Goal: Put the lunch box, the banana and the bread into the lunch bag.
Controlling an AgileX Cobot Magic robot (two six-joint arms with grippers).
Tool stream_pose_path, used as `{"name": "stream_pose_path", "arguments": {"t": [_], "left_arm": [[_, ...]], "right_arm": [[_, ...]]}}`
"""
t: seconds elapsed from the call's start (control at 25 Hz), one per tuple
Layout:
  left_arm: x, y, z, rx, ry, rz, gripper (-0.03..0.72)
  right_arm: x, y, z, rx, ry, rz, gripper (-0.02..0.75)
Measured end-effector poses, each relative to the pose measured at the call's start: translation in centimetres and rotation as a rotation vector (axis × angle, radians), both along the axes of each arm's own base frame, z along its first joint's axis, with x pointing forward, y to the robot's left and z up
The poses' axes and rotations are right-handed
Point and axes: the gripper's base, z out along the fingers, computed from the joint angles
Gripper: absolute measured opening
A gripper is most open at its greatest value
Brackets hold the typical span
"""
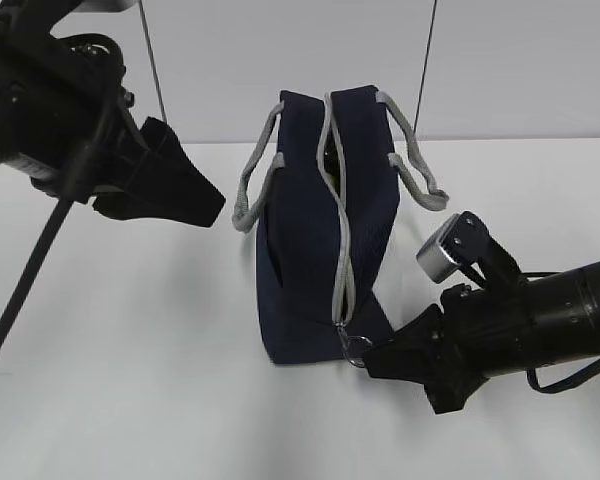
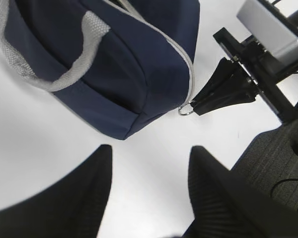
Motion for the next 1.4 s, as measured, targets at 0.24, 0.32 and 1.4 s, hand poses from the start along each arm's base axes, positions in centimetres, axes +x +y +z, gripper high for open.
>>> {"name": "stream_pose_path", "arguments": {"t": [0.24, 0.32, 1.4], "left_arm": [[0.0, 0.0, 0.0, 0.001, 0.002, -0.001, 0.361], [0.0, 0.0, 0.0, 0.002, 0.002, -0.001, 0.361], [0.0, 0.0, 0.0, 0.001, 0.002, -0.001, 0.361]], "right_arm": [[-0.6, -0.1, 1.9, -0.010, -0.025, 0.018, -0.016], [-0.8, -0.2, 2.7, -0.007, -0.047, 0.019, -0.016], [1.3, 0.3, 9.2, 0.027, -0.281, 0.032, -0.016]]}}
